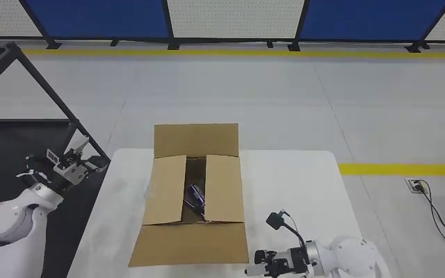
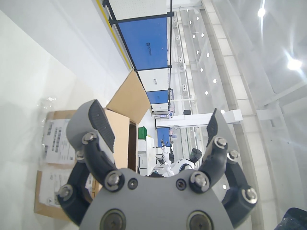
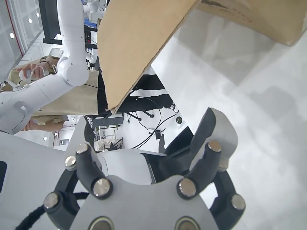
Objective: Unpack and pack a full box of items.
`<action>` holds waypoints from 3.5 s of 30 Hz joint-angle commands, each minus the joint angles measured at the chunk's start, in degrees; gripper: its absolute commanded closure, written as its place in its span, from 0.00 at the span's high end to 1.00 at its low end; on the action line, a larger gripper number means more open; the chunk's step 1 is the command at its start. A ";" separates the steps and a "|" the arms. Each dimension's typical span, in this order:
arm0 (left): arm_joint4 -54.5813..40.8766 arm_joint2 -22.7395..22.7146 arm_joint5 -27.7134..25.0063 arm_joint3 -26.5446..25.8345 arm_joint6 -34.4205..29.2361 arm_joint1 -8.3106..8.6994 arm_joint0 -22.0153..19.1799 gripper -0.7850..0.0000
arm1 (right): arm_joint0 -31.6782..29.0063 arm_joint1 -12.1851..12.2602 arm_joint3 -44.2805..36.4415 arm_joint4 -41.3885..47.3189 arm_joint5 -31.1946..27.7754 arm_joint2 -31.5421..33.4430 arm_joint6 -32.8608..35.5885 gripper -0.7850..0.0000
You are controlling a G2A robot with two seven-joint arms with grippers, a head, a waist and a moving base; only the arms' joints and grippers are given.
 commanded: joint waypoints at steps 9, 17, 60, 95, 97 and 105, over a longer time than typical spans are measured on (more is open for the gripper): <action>5.75 12.30 -7.51 19.97 -5.43 -1.67 -18.36 1.00 | -1.23 0.55 -1.00 5.05 -1.84 -2.96 -5.03 1.00; 10.29 18.89 -12.21 29.55 -0.91 -3.69 -26.00 1.00 | -0.80 1.01 -2.17 9.60 -1.55 -3.91 -8.47 1.00; 18.68 34.92 -31.83 48.46 5.12 -12.56 -37.68 1.00 | -3.97 3.80 -7.72 17.45 -3.04 -9.34 -6.96 1.00; 16.06 30.59 -32.74 47.54 0.98 -8.58 -36.91 1.00 | -7.11 7.50 -8.31 20.88 0.45 1.41 -12.20 1.00; 16.38 31.12 -31.97 47.62 0.57 -8.98 -37.17 1.00 | -7.18 7.78 -7.59 19.10 1.90 1.70 -12.55 1.00; 18.58 33.73 -29.03 48.89 2.24 -11.14 -38.61 1.00 | -6.19 8.49 -5.29 16.51 5.01 -0.73 -10.04 1.00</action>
